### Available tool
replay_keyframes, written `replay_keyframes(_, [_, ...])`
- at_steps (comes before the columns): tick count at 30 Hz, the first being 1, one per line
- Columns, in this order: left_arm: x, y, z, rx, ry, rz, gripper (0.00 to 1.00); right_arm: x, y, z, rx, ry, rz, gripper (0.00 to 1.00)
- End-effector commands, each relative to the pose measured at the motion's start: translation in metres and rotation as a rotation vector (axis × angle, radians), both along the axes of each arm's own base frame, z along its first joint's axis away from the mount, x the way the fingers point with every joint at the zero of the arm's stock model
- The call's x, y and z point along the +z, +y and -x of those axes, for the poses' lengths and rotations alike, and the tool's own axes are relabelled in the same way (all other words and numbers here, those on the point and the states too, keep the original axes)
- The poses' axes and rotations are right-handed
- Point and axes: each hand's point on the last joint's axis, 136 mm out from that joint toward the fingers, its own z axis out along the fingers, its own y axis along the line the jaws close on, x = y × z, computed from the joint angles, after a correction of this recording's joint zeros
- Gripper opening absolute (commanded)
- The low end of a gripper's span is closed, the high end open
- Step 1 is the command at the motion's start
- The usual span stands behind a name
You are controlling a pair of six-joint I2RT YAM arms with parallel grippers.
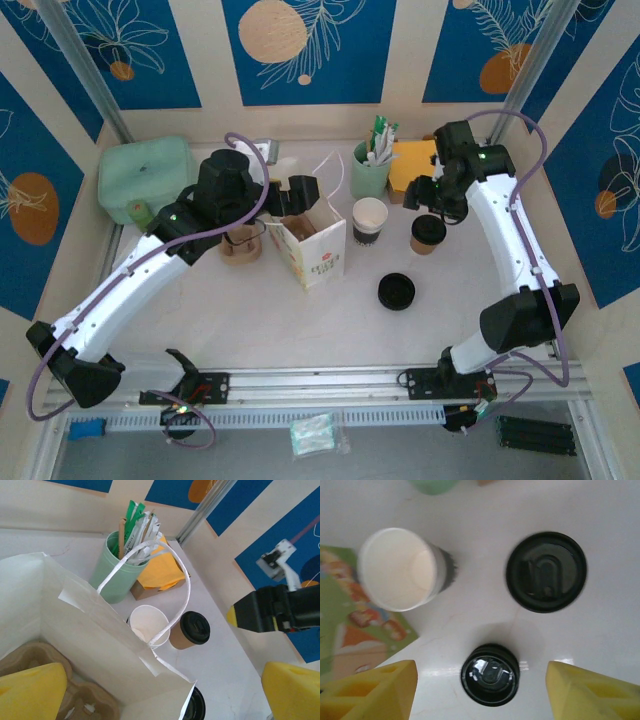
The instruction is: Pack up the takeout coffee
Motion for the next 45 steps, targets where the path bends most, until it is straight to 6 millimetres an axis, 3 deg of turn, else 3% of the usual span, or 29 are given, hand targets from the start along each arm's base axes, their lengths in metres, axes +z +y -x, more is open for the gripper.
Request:
replay_keyframes(1, [0.017,-0.012,0.002,-0.053,-0.044,0.019,0.99,-0.015,-0.011,-0.013,-0.076,0.002,-0.058,0.68])
replay_keyframes(14, [0.012,-0.018,0.0,-0.081,-0.032,0.008,0.99,-0.08,-0.041,-0.045,-0.102,0.185,0.01,0.71])
replay_keyframes(22, [0.01,-0.017,0.001,-0.081,-0.027,0.005,0.99,-0.093,-0.046,-0.053,-0.095,0.211,0.049,0.75])
replay_keyframes(45, [0.01,-0.018,0.002,-0.086,-0.023,0.015,0.99,-0.125,-0.043,-0.049,-0.079,0.279,0.077,0.8])
